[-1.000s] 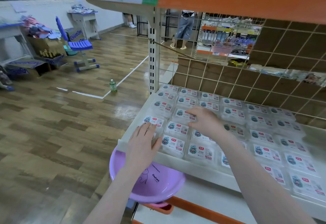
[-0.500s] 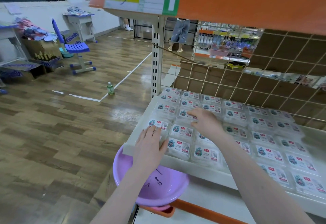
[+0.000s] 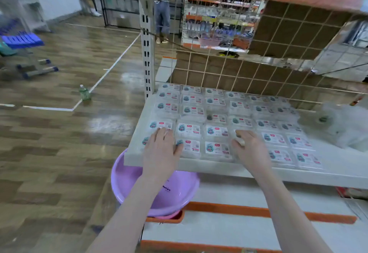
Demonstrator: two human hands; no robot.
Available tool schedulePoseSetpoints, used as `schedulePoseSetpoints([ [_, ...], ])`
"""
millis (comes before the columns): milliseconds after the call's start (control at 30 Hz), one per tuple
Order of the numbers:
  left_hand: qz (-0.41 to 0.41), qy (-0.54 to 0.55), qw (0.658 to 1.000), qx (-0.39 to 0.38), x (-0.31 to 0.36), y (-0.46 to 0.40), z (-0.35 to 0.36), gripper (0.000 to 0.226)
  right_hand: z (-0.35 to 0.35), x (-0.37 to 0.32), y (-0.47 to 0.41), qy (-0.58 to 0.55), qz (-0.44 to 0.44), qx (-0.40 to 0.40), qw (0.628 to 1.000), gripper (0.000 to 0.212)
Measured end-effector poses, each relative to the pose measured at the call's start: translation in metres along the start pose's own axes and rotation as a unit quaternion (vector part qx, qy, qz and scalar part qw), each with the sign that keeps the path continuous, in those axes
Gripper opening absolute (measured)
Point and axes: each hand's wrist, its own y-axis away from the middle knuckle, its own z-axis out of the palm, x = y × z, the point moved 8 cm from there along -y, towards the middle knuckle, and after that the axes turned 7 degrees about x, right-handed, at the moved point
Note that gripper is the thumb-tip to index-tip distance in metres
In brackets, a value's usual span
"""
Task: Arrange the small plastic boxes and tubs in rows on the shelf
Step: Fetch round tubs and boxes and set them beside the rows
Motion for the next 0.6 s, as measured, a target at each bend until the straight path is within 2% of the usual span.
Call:
schedulePoseSetpoints([
  [300,0.064,-0.004,0.998,-0.026,0.075,0.01,-0.002,0.053,-0.073,0.081,0.053,0.014,0.08,0.081,0.993,0.036],
  [600,0.15,0.025,0.986,-0.062,0.258,0.058,0.035,0.054,-0.181,0.219,0.115,0.083,0.154,0.14,0.975,0.036],
])
